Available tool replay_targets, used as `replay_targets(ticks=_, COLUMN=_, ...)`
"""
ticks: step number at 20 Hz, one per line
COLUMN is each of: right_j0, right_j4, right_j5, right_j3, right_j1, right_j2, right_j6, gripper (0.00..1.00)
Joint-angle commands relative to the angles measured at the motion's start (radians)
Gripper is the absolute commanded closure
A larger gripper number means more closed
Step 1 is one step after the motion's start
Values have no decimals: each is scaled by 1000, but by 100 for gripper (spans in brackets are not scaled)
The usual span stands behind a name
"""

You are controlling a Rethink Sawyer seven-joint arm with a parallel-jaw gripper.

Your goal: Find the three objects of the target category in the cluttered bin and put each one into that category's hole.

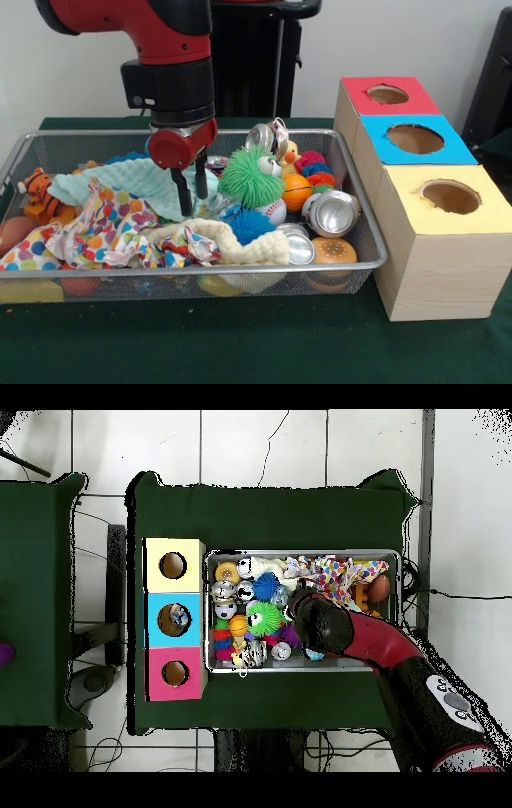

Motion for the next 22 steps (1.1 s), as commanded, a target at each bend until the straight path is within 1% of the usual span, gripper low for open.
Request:
replay_targets(ticks=1, right_j0=-6, right_j4=-31, right_j5=27, right_j3=47, right_j1=-4, right_j2=22, right_j6=216, gripper=0)
replay_targets(ticks=12, right_j0=14, right_j4=-26, right_j5=16, right_j3=27, right_j1=18, right_j2=3, right_j6=233, gripper=0)
replay_targets(ticks=22, right_j0=38, right_j4=-18, right_j5=-7, right_j3=27, right_j1=27, right_j2=-7, right_j6=257, gripper=0)
